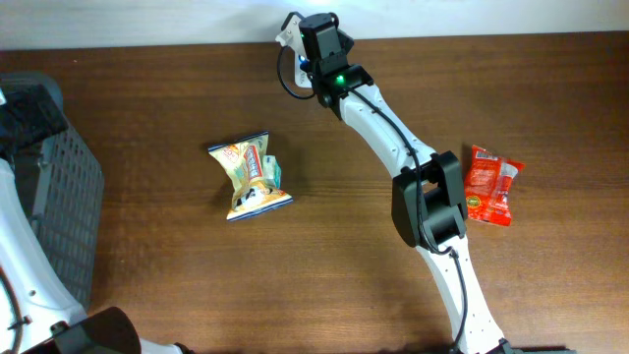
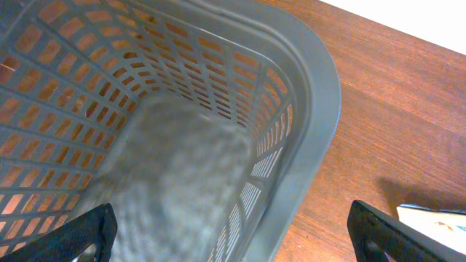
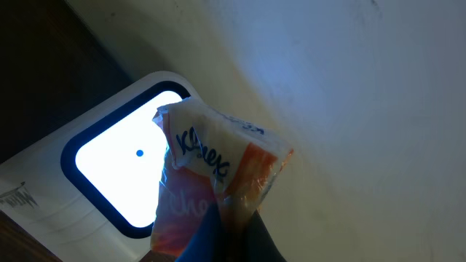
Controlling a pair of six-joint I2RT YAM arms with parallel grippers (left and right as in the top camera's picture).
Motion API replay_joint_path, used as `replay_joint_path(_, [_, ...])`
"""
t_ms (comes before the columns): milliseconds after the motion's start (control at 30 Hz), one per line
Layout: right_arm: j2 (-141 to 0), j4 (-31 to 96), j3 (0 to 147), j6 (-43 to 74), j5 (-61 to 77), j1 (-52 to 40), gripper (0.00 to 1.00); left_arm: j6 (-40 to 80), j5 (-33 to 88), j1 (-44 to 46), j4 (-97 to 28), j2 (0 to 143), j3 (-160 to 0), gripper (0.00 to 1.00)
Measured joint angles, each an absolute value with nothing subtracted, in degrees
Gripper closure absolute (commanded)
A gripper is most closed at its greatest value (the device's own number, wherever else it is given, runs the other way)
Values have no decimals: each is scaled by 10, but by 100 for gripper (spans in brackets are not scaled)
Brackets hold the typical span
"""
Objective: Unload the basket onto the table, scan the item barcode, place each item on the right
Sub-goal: 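Hold the Kleenex pack in front of the white scanner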
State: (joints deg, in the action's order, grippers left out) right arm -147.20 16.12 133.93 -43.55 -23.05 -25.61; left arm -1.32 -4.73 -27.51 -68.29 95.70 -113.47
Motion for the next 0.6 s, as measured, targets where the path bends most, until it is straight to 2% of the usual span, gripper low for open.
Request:
replay_joint_path(433, [-1472,162,1339,-435,-233,-256,96,-13,-47,-275,-683,957,-1135,1])
replay_joint_path(600, [-1472,175,1339,-396,-230,-256,96,-13,-47,-275,-683,957,-1135,1])
